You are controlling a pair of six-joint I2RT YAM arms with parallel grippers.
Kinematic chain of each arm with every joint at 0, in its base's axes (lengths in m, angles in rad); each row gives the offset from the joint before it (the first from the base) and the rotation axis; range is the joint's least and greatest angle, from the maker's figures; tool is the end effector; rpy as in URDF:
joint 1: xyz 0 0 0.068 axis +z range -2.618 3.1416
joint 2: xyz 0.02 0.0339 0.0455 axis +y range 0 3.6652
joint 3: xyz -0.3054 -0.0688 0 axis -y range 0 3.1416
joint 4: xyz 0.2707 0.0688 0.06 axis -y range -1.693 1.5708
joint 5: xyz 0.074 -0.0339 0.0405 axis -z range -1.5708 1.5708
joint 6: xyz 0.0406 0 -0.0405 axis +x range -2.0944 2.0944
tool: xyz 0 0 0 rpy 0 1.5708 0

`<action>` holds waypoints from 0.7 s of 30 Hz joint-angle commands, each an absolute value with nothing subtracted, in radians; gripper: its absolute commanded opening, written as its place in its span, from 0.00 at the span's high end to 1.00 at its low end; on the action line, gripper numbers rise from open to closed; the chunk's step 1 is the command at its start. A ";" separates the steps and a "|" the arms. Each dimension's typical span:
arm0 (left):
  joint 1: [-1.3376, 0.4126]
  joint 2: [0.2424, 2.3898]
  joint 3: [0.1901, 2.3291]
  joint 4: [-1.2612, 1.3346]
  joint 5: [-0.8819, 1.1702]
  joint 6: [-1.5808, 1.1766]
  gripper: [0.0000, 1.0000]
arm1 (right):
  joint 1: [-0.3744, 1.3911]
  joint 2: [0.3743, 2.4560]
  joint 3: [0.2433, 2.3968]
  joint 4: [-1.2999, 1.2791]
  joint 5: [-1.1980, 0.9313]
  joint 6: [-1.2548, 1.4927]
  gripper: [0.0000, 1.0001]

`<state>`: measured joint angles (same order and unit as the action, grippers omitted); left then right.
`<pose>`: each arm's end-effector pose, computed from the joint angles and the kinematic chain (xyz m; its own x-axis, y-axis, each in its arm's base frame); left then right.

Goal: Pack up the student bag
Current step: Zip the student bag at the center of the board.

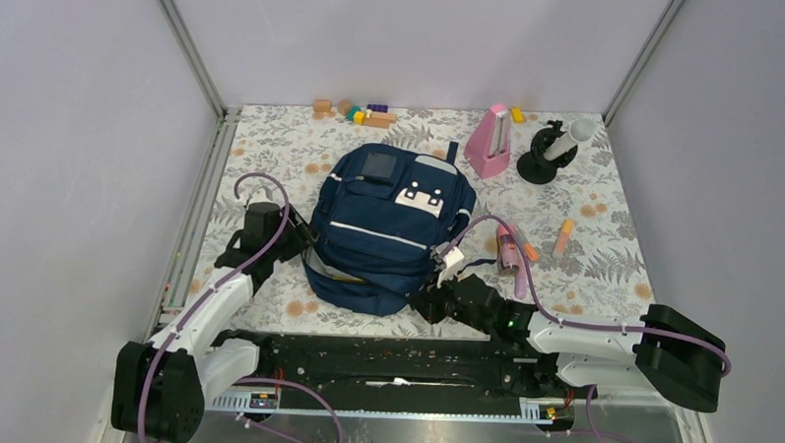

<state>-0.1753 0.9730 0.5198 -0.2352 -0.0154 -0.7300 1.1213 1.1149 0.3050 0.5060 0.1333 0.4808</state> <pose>0.2032 -0.0354 0.2286 -0.5746 -0.5754 -0.5820 -0.2960 0.8091 -0.5077 0.1025 0.2000 0.1989 -0.5027 0.0130 -0.8644 -0.6825 0.6077 0.4060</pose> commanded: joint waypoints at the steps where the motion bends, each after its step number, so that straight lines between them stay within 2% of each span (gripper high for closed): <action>1: -0.169 1.015 0.515 -0.101 0.065 -0.756 0.46 | 1.138 1.100 0.309 0.552 0.135 0.493 1.00; 3: -0.166 1.028 0.508 -0.097 0.062 -0.760 0.47 | 1.139 1.102 0.310 0.556 0.134 0.495 1.00; 9: -0.164 1.031 0.461 -0.064 0.076 -0.790 0.69 | 1.138 1.095 0.318 0.546 0.136 0.503 1.00; 13: -0.165 0.995 0.431 -0.048 0.085 -0.817 0.91 | 1.138 1.084 0.330 0.528 0.138 0.507 1.00; 15: -0.166 0.970 0.421 -0.045 0.089 -0.826 0.98 | 1.138 1.083 0.336 0.516 0.137 0.502 1.00; 21: -0.165 0.892 0.379 -0.045 0.103 -0.846 1.00 | 1.161 1.072 0.336 0.528 0.164 0.502 1.00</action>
